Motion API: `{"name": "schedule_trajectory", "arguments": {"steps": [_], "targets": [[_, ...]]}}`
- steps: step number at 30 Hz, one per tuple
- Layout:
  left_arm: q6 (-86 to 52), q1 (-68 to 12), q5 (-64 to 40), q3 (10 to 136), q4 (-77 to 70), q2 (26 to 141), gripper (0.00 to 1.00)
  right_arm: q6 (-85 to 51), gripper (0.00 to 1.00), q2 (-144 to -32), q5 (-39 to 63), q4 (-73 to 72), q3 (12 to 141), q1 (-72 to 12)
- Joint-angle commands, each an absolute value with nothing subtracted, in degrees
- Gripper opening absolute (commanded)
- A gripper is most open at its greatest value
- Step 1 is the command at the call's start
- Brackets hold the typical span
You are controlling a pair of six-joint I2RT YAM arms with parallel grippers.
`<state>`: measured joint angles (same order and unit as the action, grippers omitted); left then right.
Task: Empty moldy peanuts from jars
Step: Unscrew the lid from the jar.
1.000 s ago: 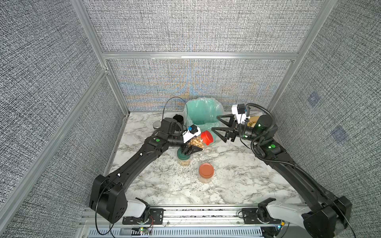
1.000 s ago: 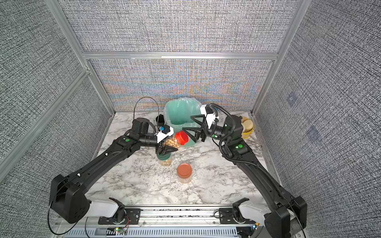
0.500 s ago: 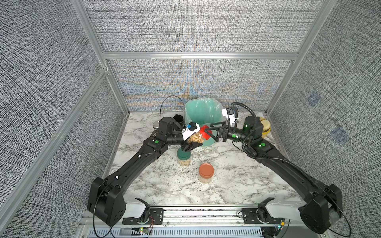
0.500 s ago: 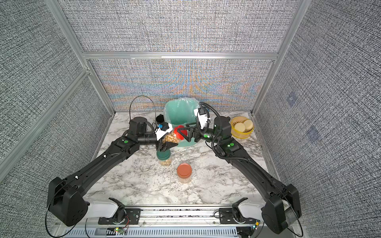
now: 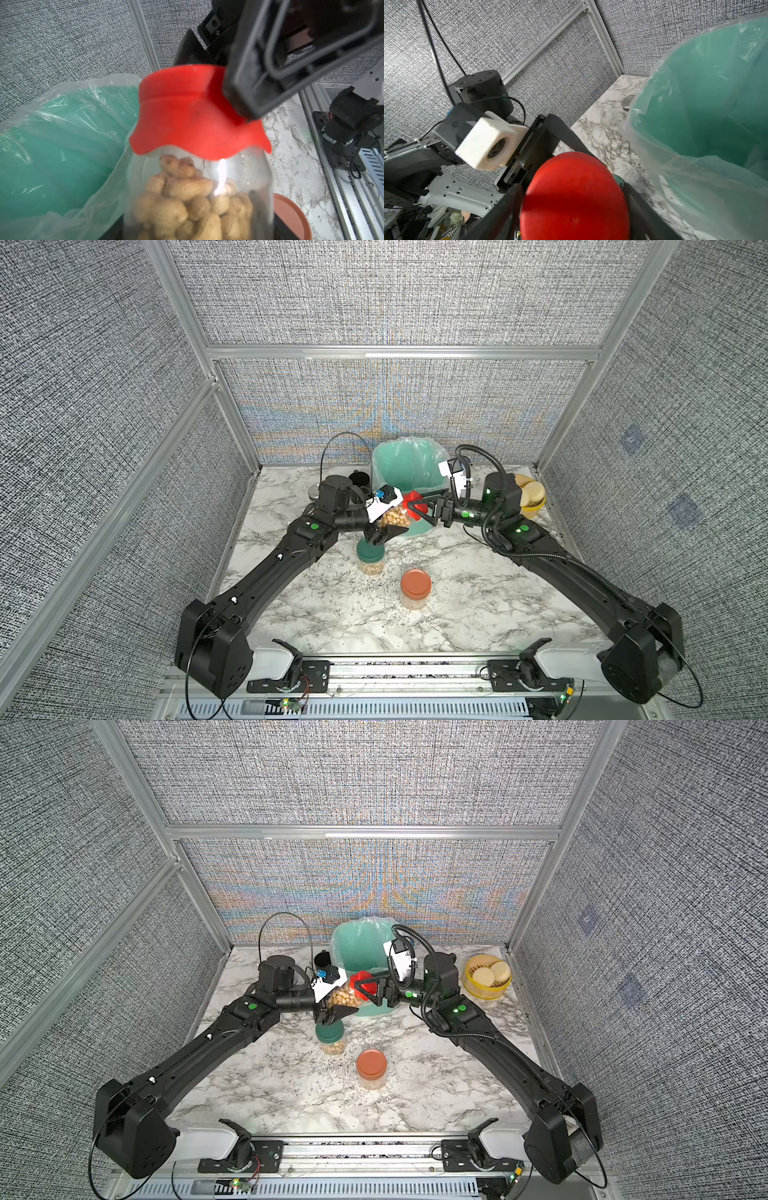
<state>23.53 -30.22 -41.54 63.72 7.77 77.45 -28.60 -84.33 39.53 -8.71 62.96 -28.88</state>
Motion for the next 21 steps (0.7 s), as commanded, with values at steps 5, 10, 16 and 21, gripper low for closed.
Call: {"name": "schedule_trajectory", "arguments": {"steps": [5, 10, 16, 21], "targets": [[22.5, -30.1, -40.6, 63.9, 5.6, 76.6, 0.00, -25.9, 0.48, -85.1, 44.2, -7.8, 64.4, -29.1], [21.5, -30.2, -41.5, 64.1, 6.9, 76.2, 0.00, -22.3, 0.37, -84.7, 44.9, -7.8, 63.8, -29.0], [22.2, -30.2, -44.7, 65.8, 10.7, 77.2, 0.00, -12.3, 0.37, -82.6, 46.5, -11.1, 61.8, -29.0], [25.2, -30.1, -50.5, 68.5, 16.2, 78.8, 0.00, -2.5, 0.37, -82.1, 47.8, -10.9, 61.7, -28.4]]}}
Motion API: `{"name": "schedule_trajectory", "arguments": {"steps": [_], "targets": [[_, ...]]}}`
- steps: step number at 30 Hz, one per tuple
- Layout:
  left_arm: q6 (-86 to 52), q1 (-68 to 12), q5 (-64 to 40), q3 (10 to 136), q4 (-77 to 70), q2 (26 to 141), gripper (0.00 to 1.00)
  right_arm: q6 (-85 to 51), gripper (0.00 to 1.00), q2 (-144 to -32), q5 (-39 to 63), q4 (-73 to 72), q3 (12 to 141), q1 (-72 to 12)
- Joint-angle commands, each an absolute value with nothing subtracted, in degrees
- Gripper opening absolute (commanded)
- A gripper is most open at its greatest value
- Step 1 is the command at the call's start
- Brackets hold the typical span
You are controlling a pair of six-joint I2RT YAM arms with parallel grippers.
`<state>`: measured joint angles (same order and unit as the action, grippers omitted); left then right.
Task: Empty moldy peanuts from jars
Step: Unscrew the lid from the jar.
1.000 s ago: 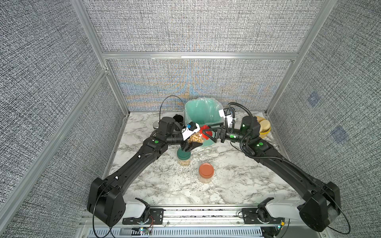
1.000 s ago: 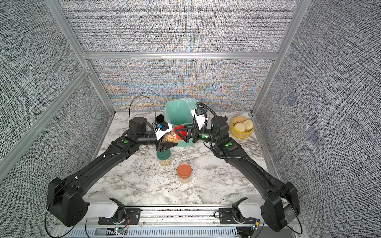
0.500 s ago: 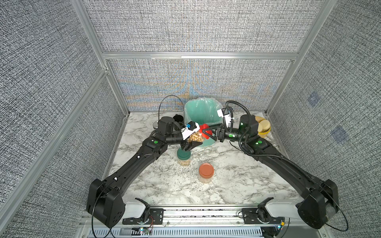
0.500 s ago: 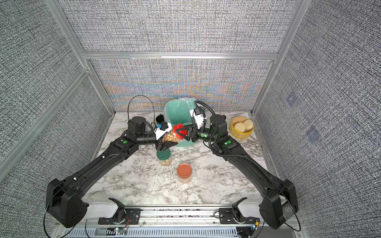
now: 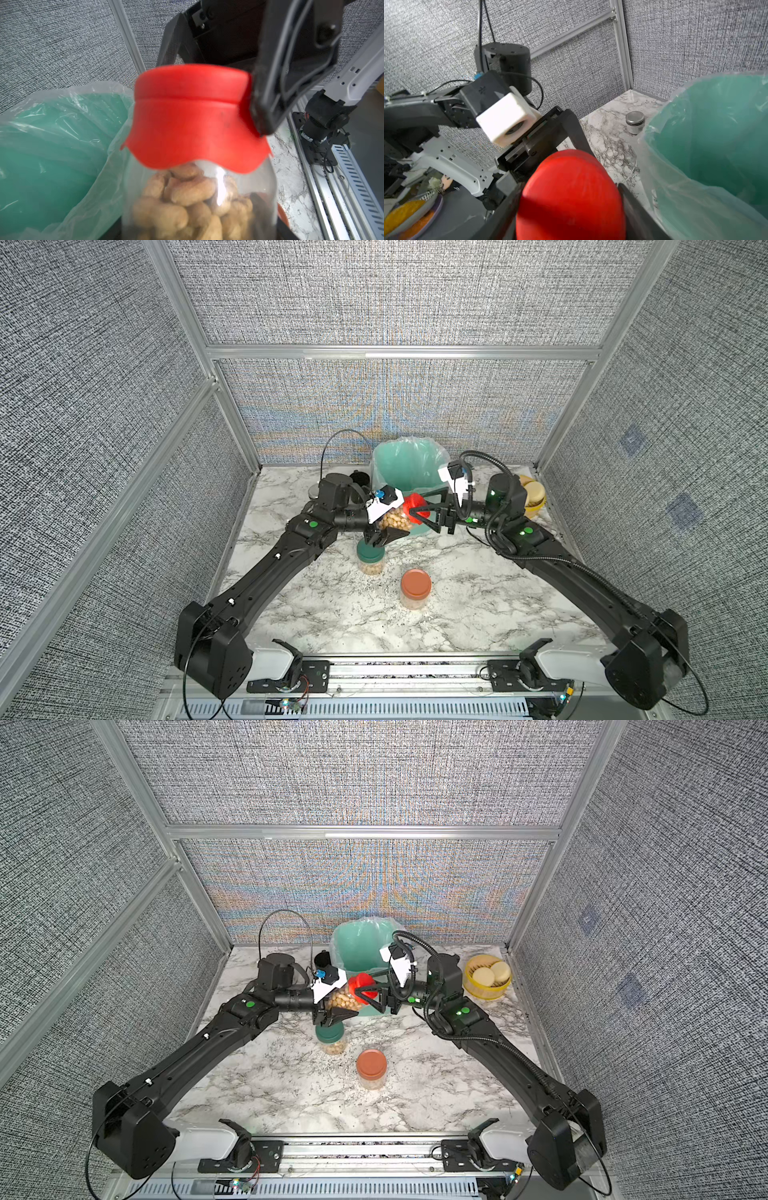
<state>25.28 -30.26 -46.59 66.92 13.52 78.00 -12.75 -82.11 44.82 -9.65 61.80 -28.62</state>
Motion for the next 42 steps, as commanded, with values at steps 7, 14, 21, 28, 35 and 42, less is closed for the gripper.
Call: {"name": "schedule_trajectory", "arguments": {"steps": [7, 14, 21, 28, 35, 42], "targets": [[30.5, -30.2, -56.3, 70.8, 20.0, 81.3, 0.00, 10.3, 0.14, -82.8, 54.8, -12.8, 60.6, -27.1], [31.7, -30.1, -57.8, 70.8, 21.7, 81.5, 0.00, 20.2, 0.12, -81.7, 55.7, -13.0, 60.5, -26.4], [32.5, -29.9, -57.3, 71.2, 22.1, 82.0, 0.00, 21.7, 0.41, -81.3, 57.5, -14.2, 60.0, -25.7], [31.1, -29.8, -54.3, 70.2, 19.5, 81.0, 0.00, 2.7, 0.88, -81.0, 52.7, -22.1, 60.0, -25.0], [28.5, -29.6, -50.7, 68.7, 15.3, 81.0, 0.00, -8.9, 0.98, -80.9, 48.2, -22.8, 61.9, -24.9], [21.7, -29.6, -35.9, 65.1, 5.5, 80.0, 0.00, -20.6, 0.98, -83.5, 42.8, -11.9, 68.1, -24.9]]}}
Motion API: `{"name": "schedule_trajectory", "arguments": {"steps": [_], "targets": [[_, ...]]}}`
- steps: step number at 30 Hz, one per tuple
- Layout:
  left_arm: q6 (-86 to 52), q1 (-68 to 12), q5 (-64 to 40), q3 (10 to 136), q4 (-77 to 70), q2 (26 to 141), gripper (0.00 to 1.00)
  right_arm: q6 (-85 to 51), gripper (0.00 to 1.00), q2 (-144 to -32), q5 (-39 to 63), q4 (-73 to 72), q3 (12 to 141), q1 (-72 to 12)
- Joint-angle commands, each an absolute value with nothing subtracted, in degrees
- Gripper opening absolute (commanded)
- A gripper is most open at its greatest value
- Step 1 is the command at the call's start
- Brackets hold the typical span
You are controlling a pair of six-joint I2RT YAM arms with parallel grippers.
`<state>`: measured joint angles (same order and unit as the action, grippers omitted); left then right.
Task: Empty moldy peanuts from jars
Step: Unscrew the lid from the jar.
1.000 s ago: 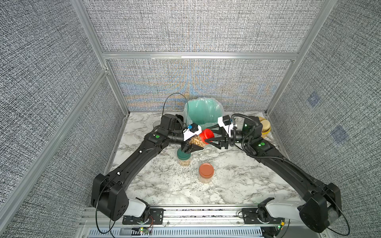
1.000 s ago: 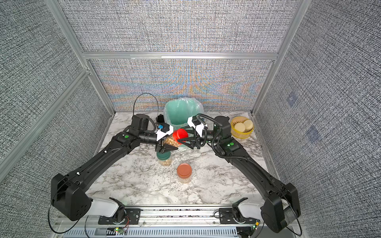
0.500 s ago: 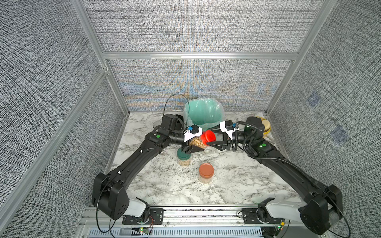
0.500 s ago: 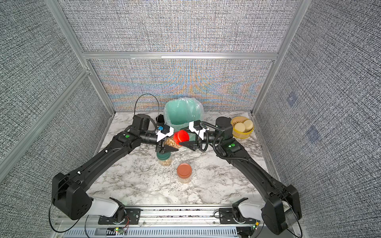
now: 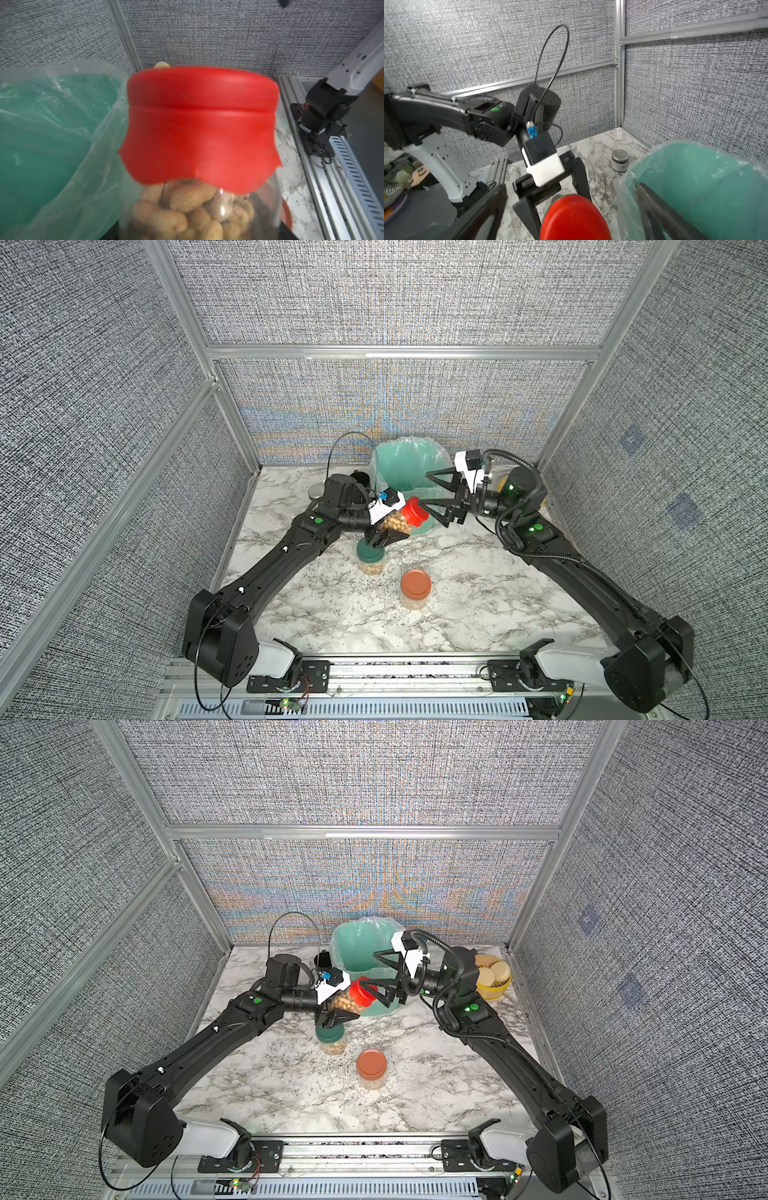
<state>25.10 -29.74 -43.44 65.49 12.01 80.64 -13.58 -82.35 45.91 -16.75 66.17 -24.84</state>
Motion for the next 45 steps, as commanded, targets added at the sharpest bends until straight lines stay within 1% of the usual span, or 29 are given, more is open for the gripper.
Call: {"name": "schedule_trajectory", "arguments": {"steps": [1, 6, 18, 22, 24, 27, 31, 32, 34, 40, 45], "targets": [[21.3, -29.6, -35.2, 64.8, 5.1, 79.8, 0.00, -21.5, 0.98, -83.8, 42.5, -11.6, 68.2, -24.9], [19.8, -29.7, -33.7, 62.7, 0.1, 78.5, 0.00, -24.9, 0.98, -85.9, 40.2, -10.7, 68.1, -24.9], [20.1, -29.6, -33.7, 63.0, 0.8, 78.7, 0.00, -29.0, 0.98, -89.1, 39.6, -10.0, 68.4, -27.0], [20.2, -29.6, -34.2, 63.0, 0.8, 78.6, 0.00, -28.9, 0.97, -91.3, 38.5, -7.3, 70.0, -27.9], [20.2, -29.6, -34.2, 63.0, 0.9, 78.4, 0.00, -29.2, 0.93, -91.8, 38.6, -7.5, 70.2, -28.0], [20.5, -29.7, -34.1, 63.0, 1.4, 78.1, 0.00, -29.2, 0.84, -91.8, 39.0, -8.3, 70.5, -28.3], [20.5, -29.6, -33.3, 63.0, 1.8, 78.0, 0.00, -27.6, 0.65, -92.3, 41.6, -6.6, 71.9, -28.3], [20.6, -29.7, -33.3, 63.1, 2.0, 78.0, 0.00, -27.4, 0.59, -92.4, 42.1, -6.2, 72.1, -28.3], [20.6, -29.6, -33.2, 63.3, 2.1, 77.9, 0.00, -27.1, 0.52, -92.7, 42.8, -5.7, 72.4, -28.3], [19.6, -29.6, -31.9, 63.5, 2.5, 77.3, 0.00, -24.5, 0.37, -93.6, 45.4, -2.6, 74.0, -28.3], [19.4, -29.7, -32.9, 64.6, 6.6, 76.3, 0.00, -17.6, 0.30, -92.4, 45.9, -1.2, 73.7, -28.1]]}}
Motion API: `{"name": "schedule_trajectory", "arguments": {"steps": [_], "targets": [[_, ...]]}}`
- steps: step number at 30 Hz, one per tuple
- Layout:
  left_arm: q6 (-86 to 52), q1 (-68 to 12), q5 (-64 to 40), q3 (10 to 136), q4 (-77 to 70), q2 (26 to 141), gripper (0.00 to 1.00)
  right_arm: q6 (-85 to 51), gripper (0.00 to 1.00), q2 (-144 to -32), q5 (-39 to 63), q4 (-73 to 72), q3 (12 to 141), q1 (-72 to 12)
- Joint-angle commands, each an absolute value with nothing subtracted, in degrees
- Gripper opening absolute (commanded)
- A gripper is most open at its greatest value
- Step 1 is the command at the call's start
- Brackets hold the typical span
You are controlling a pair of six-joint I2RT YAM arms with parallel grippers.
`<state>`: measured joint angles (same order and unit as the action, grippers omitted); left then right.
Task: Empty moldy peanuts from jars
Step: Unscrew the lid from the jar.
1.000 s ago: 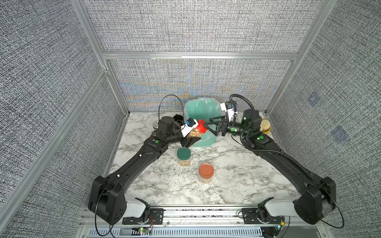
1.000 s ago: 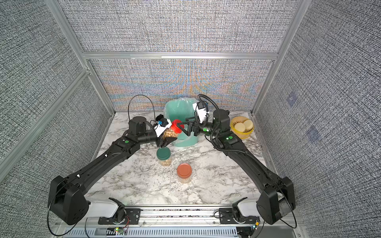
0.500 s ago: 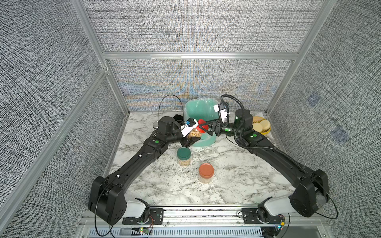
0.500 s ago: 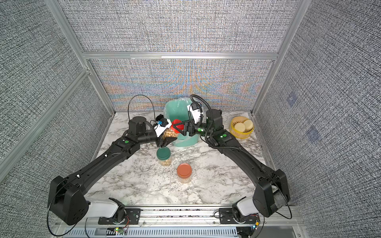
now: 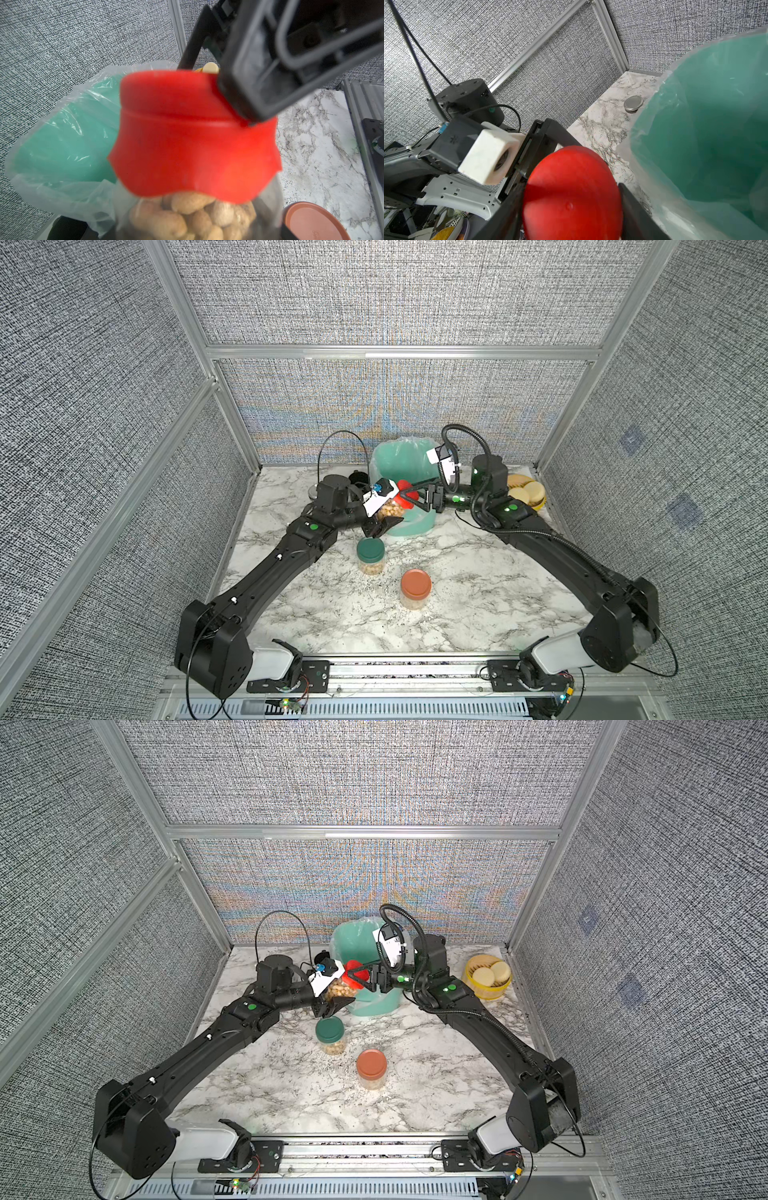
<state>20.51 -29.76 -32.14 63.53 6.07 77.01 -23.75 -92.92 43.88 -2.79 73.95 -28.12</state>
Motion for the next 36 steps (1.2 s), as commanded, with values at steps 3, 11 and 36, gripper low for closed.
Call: {"name": "schedule_trajectory", "arguments": {"steps": [3, 11, 36], "targets": [[20.1, -29.5, -35.9, 65.0, 8.3, 76.4, 0.00, -11.1, 0.22, -90.5, 48.5, -4.9, 70.6, -27.9], [21.9, -29.4, -49.8, 66.8, 12.7, 77.7, 0.00, -2.7, 0.18, -90.3, 57.8, -15.7, 66.6, -24.0], [30.2, -28.9, -53.4, 69.9, 19.8, 80.7, 0.00, -7.0, 0.13, -89.2, 65.5, -35.0, 63.8, -17.9]]}}
